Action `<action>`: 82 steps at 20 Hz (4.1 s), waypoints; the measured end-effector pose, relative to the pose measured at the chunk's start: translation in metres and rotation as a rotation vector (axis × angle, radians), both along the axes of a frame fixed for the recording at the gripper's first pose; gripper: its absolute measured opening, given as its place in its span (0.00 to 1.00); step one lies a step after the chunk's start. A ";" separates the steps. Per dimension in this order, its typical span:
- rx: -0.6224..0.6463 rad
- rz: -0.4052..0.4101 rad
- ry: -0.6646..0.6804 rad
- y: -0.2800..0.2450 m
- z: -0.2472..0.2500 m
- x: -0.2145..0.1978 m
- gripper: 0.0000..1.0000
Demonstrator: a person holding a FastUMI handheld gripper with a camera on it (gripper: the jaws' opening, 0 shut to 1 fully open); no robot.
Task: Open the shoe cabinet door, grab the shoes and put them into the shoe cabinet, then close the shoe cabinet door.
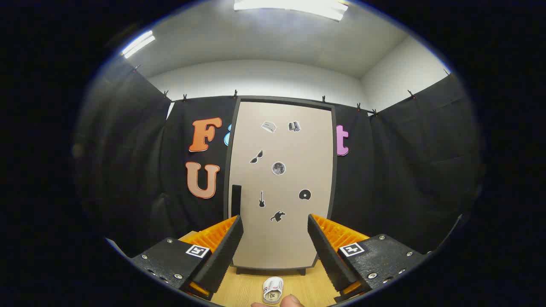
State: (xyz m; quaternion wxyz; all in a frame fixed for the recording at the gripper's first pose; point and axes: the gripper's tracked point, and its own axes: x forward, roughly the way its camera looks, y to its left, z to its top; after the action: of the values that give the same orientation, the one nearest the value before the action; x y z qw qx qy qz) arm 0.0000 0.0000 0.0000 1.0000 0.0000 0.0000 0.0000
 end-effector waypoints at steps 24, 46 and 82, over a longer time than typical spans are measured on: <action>0.022 0.002 0.046 0.002 -0.008 0.004 0.95; 0.046 0.080 0.066 0.101 -0.046 0.155 0.95; 0.073 0.052 0.167 0.131 -0.084 0.237 0.29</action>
State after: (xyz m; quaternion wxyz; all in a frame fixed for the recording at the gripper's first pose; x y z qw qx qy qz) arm 0.2367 0.1312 -0.0843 0.9955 0.0365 0.0835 0.0260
